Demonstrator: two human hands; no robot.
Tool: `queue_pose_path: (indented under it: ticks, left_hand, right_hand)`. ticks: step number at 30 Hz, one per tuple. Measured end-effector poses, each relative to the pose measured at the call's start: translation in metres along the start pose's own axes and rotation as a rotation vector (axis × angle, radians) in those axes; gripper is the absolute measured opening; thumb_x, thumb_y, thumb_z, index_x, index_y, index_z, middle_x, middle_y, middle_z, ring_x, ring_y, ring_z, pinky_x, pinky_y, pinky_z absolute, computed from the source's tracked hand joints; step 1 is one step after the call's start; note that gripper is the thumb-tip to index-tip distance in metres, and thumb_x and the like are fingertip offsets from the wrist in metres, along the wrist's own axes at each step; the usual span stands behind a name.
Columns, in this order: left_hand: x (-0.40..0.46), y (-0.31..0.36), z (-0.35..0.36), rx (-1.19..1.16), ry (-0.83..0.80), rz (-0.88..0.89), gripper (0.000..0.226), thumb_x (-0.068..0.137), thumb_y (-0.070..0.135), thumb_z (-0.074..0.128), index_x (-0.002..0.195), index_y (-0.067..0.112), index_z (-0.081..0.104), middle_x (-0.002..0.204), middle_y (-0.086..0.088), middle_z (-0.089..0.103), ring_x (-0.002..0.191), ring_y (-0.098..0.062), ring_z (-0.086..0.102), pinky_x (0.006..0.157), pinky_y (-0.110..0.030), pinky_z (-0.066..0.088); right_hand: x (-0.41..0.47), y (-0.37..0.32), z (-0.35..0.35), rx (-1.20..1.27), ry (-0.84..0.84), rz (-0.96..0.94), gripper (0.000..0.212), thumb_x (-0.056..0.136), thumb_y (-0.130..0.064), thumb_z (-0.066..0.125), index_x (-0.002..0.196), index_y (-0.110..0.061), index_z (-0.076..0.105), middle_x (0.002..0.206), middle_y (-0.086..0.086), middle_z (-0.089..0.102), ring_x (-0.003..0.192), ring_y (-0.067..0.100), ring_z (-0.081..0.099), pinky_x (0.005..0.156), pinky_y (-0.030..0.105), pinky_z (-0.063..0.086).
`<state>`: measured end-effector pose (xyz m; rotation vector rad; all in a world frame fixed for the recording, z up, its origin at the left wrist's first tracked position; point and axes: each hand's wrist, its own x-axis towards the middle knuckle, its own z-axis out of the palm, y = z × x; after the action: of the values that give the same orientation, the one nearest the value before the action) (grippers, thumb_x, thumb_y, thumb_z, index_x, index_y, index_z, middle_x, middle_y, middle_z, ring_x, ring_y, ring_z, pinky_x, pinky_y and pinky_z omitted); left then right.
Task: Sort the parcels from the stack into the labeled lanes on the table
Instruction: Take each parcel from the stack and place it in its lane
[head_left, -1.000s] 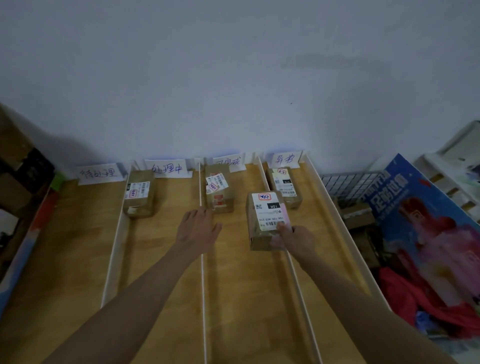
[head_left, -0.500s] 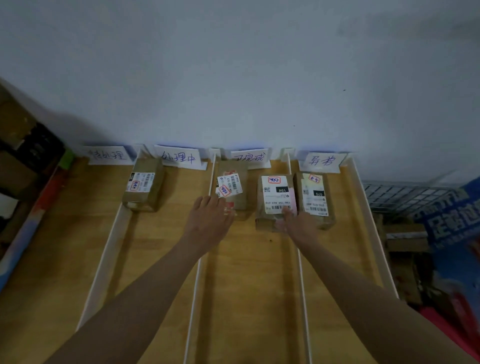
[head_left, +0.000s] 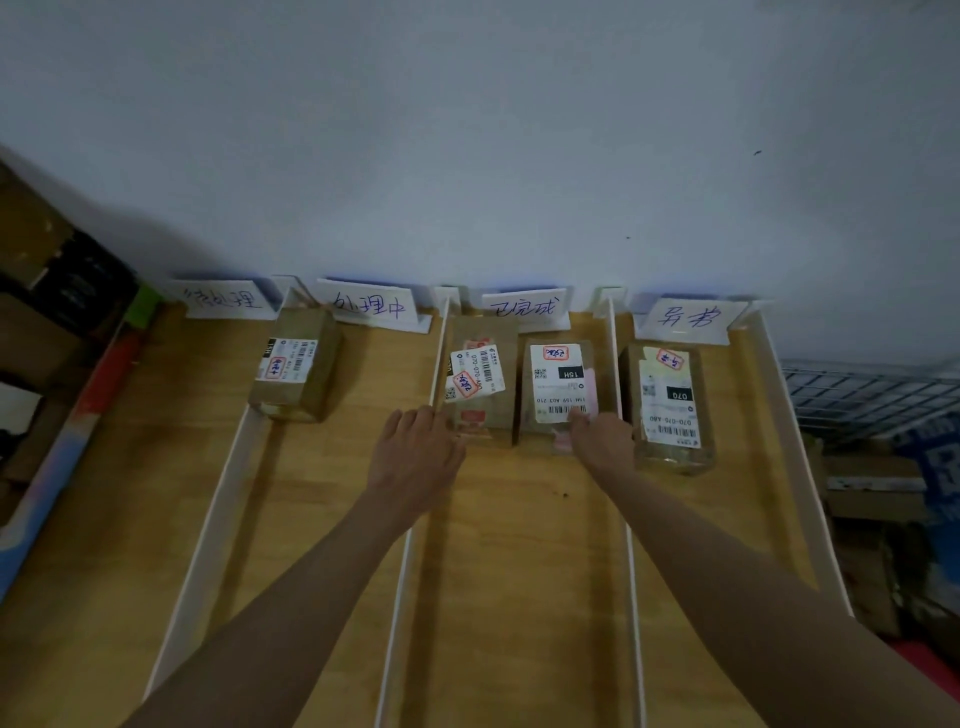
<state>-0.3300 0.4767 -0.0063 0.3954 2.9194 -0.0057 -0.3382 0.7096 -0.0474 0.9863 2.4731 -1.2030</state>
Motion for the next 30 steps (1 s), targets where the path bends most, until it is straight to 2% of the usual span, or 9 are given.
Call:
queue_pose_path:
  ticks: [2, 4, 7, 10, 13, 18, 21, 25, 30]
  left_hand:
    - [-0.003, -0.002, -0.001, 0.001, 0.001, 0.003, 0.052, 0.103, 0.051, 0.03, 0.135, 0.014, 0.049, 0.134, -0.006, 0.055, 0.125, -0.022, 0.05, 0.114, -0.039, 0.03]
    - [-0.006, -0.005, -0.005, 0.006, 0.0, 0.003, 0.052, 0.103, 0.05, 0.031, 0.133, 0.014, 0.051, 0.132, -0.006, 0.055, 0.124, -0.022, 0.051, 0.112, -0.039, 0.032]
    - [-0.013, -0.009, -0.019, 0.005, 0.025, -0.001, 0.051, 0.102, 0.05, 0.031, 0.132, 0.014, 0.052, 0.131, -0.006, 0.056, 0.121, -0.023, 0.051, 0.111, -0.038, 0.031]
    - [-0.025, -0.014, -0.04, 0.018, 0.065, -0.004, 0.052, 0.101, 0.049, 0.03, 0.134, 0.013, 0.051, 0.133, -0.006, 0.055, 0.124, -0.023, 0.05, 0.111, -0.038, 0.03]
    - [-0.043, -0.019, -0.061, 0.012, 0.109, -0.005, 0.052, 0.102, 0.048, 0.032, 0.134, 0.013, 0.052, 0.135, -0.008, 0.054, 0.126, -0.026, 0.049, 0.11, -0.04, 0.033]
    - [-0.087, -0.028, -0.082, 0.013, 0.193, 0.004, 0.053, 0.101, 0.047, 0.034, 0.133, 0.01, 0.054, 0.133, -0.01, 0.057, 0.123, -0.029, 0.052, 0.107, -0.044, 0.036]
    - [-0.118, -0.035, -0.082, 0.03, 0.209, 0.007, 0.055, 0.101, 0.048, 0.033, 0.139, 0.012, 0.049, 0.138, -0.009, 0.053, 0.127, -0.027, 0.049, 0.111, -0.044, 0.033]
    - [-0.166, -0.047, -0.085, 0.016, 0.246, -0.026, 0.055, 0.1, 0.049, 0.036, 0.142, 0.013, 0.047, 0.14, -0.007, 0.053, 0.13, -0.026, 0.047, 0.11, -0.042, 0.033]
    - [-0.237, -0.072, -0.091, 0.002, 0.279, -0.141, 0.055, 0.1, 0.05, 0.035, 0.142, 0.015, 0.046, 0.141, -0.006, 0.051, 0.131, -0.025, 0.045, 0.109, -0.042, 0.033]
  right_hand:
    - [-0.002, -0.002, -0.003, -0.032, -0.042, 0.002, 0.047, 0.101, -0.041, 0.047, 0.098, 0.003, 0.065, 0.094, 0.014, 0.067, 0.083, 0.028, 0.066, 0.069, 0.036, 0.055]
    - [-0.007, -0.007, -0.011, -0.087, -0.069, -0.023, 0.044, 0.103, -0.04, 0.043, 0.092, -0.001, 0.061, 0.088, 0.013, 0.062, 0.078, 0.026, 0.061, 0.066, 0.031, 0.048]
    - [-0.02, -0.015, -0.031, -0.174, -0.022, -0.101, 0.042, 0.103, -0.037, 0.043, 0.094, 0.001, 0.06, 0.085, 0.012, 0.062, 0.077, 0.025, 0.06, 0.07, 0.035, 0.052]
    - [-0.048, -0.028, -0.053, -0.268, 0.058, -0.228, 0.037, 0.102, -0.037, 0.042, 0.11, -0.003, 0.056, 0.102, 0.015, 0.063, 0.092, 0.028, 0.063, 0.081, 0.046, 0.056]
    - [-0.09, -0.041, -0.071, -0.443, 0.163, -0.41, 0.042, 0.102, -0.038, 0.041, 0.127, -0.006, 0.051, 0.122, 0.014, 0.057, 0.113, 0.03, 0.056, 0.093, 0.049, 0.051]
    - [-0.171, -0.037, -0.074, -0.683, 0.286, -0.635, 0.054, 0.102, -0.044, 0.032, 0.149, -0.018, 0.033, 0.154, 0.007, 0.037, 0.142, 0.028, 0.034, 0.118, 0.048, 0.025]
    - [-0.211, -0.031, -0.067, -0.762, 0.28, -0.675, 0.055, 0.104, -0.045, 0.026, 0.153, -0.021, 0.029, 0.16, 0.006, 0.027, 0.149, 0.028, 0.02, 0.122, 0.05, 0.012]
    - [-0.253, -0.026, -0.054, -0.779, 0.275, -0.734, 0.059, 0.102, -0.048, 0.019, 0.151, -0.019, 0.033, 0.159, 0.008, 0.032, 0.148, 0.03, 0.025, 0.121, 0.051, 0.016]
    - [-0.299, -0.026, -0.044, -0.768, 0.233, -0.808, 0.053, 0.104, -0.046, 0.025, 0.148, -0.02, 0.035, 0.155, 0.006, 0.036, 0.145, 0.029, 0.029, 0.119, 0.05, 0.018]
